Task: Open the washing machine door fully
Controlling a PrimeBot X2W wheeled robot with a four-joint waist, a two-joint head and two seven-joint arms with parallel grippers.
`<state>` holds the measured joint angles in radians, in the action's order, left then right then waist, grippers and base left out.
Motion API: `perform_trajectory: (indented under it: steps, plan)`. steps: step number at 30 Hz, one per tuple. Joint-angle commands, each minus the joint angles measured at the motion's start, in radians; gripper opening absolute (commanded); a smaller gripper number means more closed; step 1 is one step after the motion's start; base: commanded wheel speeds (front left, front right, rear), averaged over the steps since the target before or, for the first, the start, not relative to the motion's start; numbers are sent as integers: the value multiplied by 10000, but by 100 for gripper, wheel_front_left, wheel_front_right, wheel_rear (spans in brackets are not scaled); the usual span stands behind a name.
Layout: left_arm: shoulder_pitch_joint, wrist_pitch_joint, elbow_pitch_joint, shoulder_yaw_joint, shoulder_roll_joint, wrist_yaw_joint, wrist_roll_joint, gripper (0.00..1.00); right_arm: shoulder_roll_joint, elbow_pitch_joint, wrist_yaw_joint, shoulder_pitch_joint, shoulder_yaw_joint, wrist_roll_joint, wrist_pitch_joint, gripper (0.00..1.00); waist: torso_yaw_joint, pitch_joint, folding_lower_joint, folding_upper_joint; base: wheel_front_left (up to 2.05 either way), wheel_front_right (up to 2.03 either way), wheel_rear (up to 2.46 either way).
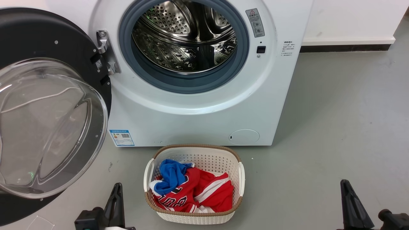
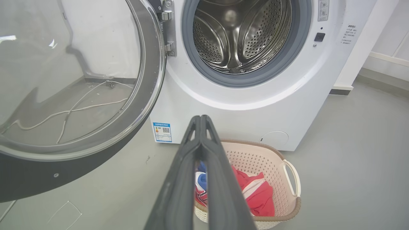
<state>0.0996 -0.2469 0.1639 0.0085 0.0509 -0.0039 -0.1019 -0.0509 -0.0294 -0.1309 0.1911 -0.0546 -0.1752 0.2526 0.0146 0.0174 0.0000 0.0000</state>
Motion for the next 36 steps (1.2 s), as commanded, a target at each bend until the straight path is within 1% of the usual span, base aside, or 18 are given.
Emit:
perform_trajectory:
  steps: [1, 19, 33, 36]
  plan:
    - [-241, 103, -94, 86, 3, -39, -453, 0, -48, 113, 0, -130, 20, -499, -56, 0, -2, -3, 0, 0, 0, 0, 0]
    - [-662, 891, 55, 273, 1, -334, -3937, 0, -232, -428, 1, -854, 122, -4006, -716, 0, -23, -33, 0, 0, 0, 0, 0]
    - [-963, 1436, 198, 435, 0, -526, -6176, 0, -303, -758, 0, -1290, 133, -6208, -1186, 0, -39, -56, 0, 0, 0, 0, 0]
    - [-1011, 1505, 217, 457, 0, -550, -6468, 0, -309, -803, 0, -1342, 131, -6502, -1247, 0, -42, -60, 0, 0, 0, 0, 0]
